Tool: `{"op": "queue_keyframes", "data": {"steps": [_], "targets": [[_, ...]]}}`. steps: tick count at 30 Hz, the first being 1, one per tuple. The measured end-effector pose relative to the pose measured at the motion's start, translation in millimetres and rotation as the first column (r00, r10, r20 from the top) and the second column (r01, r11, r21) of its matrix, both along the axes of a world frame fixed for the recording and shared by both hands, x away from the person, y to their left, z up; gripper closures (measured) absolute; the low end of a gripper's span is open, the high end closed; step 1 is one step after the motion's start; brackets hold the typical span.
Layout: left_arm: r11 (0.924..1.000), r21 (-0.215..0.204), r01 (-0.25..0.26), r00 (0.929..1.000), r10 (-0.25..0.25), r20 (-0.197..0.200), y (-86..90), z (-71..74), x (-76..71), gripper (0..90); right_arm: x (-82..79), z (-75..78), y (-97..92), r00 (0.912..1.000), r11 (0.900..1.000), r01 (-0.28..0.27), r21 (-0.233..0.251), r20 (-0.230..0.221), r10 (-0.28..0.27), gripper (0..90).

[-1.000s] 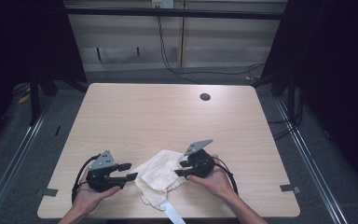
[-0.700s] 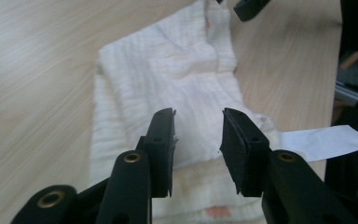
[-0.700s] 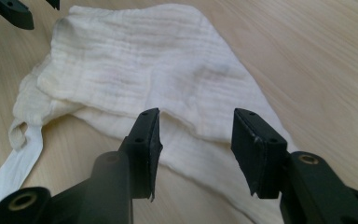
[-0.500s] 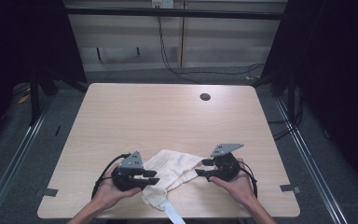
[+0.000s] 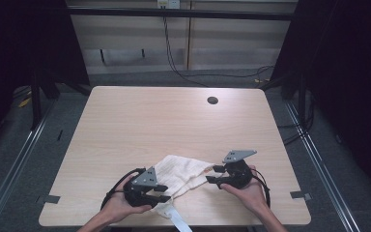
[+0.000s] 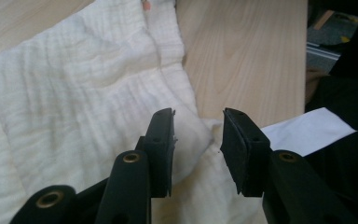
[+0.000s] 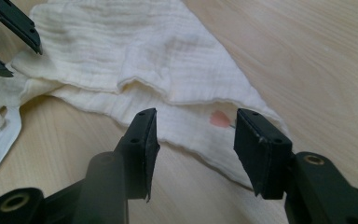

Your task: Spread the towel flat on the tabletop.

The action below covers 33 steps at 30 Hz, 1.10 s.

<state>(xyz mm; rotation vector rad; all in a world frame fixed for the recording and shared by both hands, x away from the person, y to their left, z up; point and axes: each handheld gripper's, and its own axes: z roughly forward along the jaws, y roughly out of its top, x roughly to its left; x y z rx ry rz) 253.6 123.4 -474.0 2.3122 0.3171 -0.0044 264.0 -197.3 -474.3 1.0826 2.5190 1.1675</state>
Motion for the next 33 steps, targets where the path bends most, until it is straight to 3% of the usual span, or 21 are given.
{"op": "queue_keyframes", "data": {"steps": [5, 6, 8, 11, 12, 15, 18, 20, 22, 23, 25, 26, 27, 28, 29, 30, 31, 32, 33], "targets": [[0.9988, 0.045, 0.02, 0.9993, -0.021, 0.03, -8.7, -2.3, -1.1, 67.4, -0.2, -0.8, 0.1, 1.0, 1.0, -0.004, -0.006, 0.001, 0.004, 49.4], [0.9966, 0.077, 0.029, 0.9989, -0.031, 0.034, -10.8, -4.4, -1.3, 68.1, -0.3, -1.3, -0.6, 0.9999, 1.0, -0.007, -0.003, -0.008, 0.007, 49.4], [0.9968, 0.078, 0.02, 0.999, -0.023, 0.039, -11.5, -6.0, -1.6, 74.8, -0.2, -1.7, -1.4, 0.9999, 0.9999, -0.011, -0.004, -0.008, 0.011, 49.4], [0.9991, 0.037, 0.021, 0.9997, -0.022, 0.013, -8.4, -3.0, 0.3, 82.5, -0.1, -1.7, -2.1, 0.9999, 0.9999, -0.01, -0.005, -0.006, 0.01, 49.4], [0.9999, 0.002, 0.015, 0.9999, -0.015, -0.009, -5.2, 0.1, 2.4, 84.8, -0.1, -1.2, -3.4, 1.0, 1.0, -0.008, -0.006, -0.002, 0.008, 49.4], [0.9997, -0.022, 0.007, 0.9996, -0.008, -0.027, -2.1, 3.7, 5.5, 85.9, 0.4, -1.2, -4.8, 1.0, 1.0, 0.0, -0.003, -0.005, 0.0, 49.4], [0.9979, -0.062, -0.02, 0.9992, 0.017, -0.037, 1.6, 8.2, 7.8, 86.8, 0.6, -1.4, -5.0, 1.0, 1.0, 0.001, -0.006, -0.004, -0.001, 49.4], [0.9965, -0.076, -0.035, 0.9992, 0.034, -0.022, 5.7, 13.7, 10.3, 87.4, 0.8, -1.2, -5.5, 1.0, 1.0, 0.002, -0.005, -0.005, -0.002, 49.1], [0.988, -0.13, -0.084, 0.9962, 0.08, -0.035, 13.9, 19.4, 15.1, 87.6, 1.8, -0.7, -8.6, 1.0, 1.0, 0.007, -0.002, -0.003, -0.007, 48.5], [0.988, -0.13, -0.084, 0.9962, 0.08, -0.035, 13.9, 19.4, 15.1, 87.6, 1.8, -0.7, -8.6, 1.0, 1.0, 0.007, -0.002, -0.003, -0.007, 48.5], [0.9811, -0.148, -0.124, 0.9921, 0.12, -0.036, 21.6, 21.0, 19.4, 87.6, 3.3, 0.3, -15.1, 0.9997, 0.9997, 0.023, 0.011, 0.003, -0.023, 47.6], [0.973, -0.167, -0.159, 0.9873, 0.156, -0.03, 28.9, 22.0, 23.2, 87.6, 4.6, 1.1, -21.6, 0.9992, 0.9991, 0.037, 0.022, 0.011, -0.037, 47.6], [0.973, -0.167, -0.159, 0.9873, 0.156, -0.03, 28.9, 22.0, 23.2, 87.6, 4.6, 1.1, -21.6, 0.9992, 0.9991, 0.037, 0.022, 0.011, -0.037, 47.6], [0.966, -0.181, -0.185, 0.9828, 0.183, -0.027, 35.4, 22.9, 26.2, 87.6, 5.8, 1.0, -27.9, 0.9984, 0.998, 0.055, 0.031, 0.012, -0.055, 47.6], [0.966, -0.181, -0.185, 0.9828, 0.183, -0.027, 35.4, 22.9, 26.2, 87.6, 5.8, 1.0, -27.9, 0.9984, 0.998, 0.055, 0.031, 0.012, -0.055, 47.6], [0.9604, -0.187, -0.207, 0.9782, 0.206, -0.022, 41.0, 24.0, 28.6, 87.6, 6.7, 0.2, -29.6, 0.9984, 0.9979, 0.055, 0.034, 0.014, -0.055, 47.6], [0.9578, -0.193, -0.213, 0.9769, 0.212, -0.025, 43.5, 24.6, 30.0, 87.6, 7.4, -1.5, -31.9, 0.9978, 0.9975, 0.066, 0.026, 0.01, -0.066, 47.7], [0.95, -0.203, -0.237, 0.9709, 0.239, -0.018, 49.9, 25.5, 33.0, 87.6, 9.5, -5.3, -32.5, 0.9983, 0.9982, 0.058, 0.013, 0.004, -0.058, 48.3], [0.95, -0.203, -0.237, 0.9709, 0.239, -0.018, 49.9, 25.5, 33.0, 87.7, 9.5, -5.3, -32.5, 0.9983, 0.9982, 0.058, 0.013, 0.004, -0.058, 48.3]]}}
